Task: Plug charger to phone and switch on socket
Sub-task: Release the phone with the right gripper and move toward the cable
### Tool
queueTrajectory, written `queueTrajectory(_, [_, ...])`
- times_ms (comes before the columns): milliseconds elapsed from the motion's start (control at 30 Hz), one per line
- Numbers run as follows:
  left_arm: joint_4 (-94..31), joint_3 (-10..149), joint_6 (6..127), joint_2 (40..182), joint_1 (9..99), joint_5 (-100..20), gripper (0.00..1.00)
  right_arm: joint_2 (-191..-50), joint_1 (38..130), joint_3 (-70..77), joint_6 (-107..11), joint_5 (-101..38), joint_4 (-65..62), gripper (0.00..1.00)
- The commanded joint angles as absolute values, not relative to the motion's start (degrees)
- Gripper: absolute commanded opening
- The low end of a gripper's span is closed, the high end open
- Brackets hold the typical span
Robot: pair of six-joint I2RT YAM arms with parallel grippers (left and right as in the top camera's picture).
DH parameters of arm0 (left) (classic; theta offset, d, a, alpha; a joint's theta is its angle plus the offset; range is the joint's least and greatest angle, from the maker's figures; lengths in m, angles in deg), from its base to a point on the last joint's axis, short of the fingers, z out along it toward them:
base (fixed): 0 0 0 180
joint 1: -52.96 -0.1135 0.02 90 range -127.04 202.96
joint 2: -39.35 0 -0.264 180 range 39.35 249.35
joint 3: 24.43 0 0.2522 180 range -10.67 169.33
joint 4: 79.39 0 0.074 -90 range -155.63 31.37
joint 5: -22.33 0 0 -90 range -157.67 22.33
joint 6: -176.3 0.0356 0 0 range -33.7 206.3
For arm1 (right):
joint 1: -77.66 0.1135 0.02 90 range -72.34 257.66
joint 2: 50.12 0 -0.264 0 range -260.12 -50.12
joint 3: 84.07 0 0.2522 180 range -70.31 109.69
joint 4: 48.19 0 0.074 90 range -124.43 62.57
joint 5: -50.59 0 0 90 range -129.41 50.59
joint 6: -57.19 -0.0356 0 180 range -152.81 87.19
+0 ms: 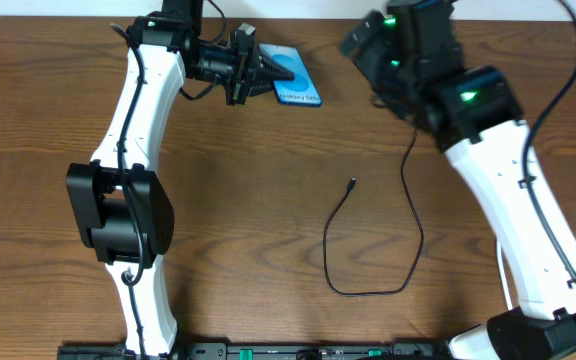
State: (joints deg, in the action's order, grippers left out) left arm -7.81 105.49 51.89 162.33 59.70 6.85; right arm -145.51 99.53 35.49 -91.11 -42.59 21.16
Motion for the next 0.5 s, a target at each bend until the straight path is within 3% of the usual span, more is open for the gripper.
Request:
queueTrajectory(0, [-7.83,105.79,67.74,160.21,59.5,7.64,0.07,-145.56,96.47,35.62,-72.23,-37.59,28.24,0.99])
queueTrajectory(233, [-5.56,105.79,68.72,160.21,59.5,-2.55,0.07,-146.95,95.88,29.13,-62.0,-35.93,35.43,0.99])
queueTrajectory(467, [-1.4,105.79,68.72,160.21,59.68,-11.05,0.07,-146.98,97.13,13.92,-62.72,-34.94,26.41,0.99])
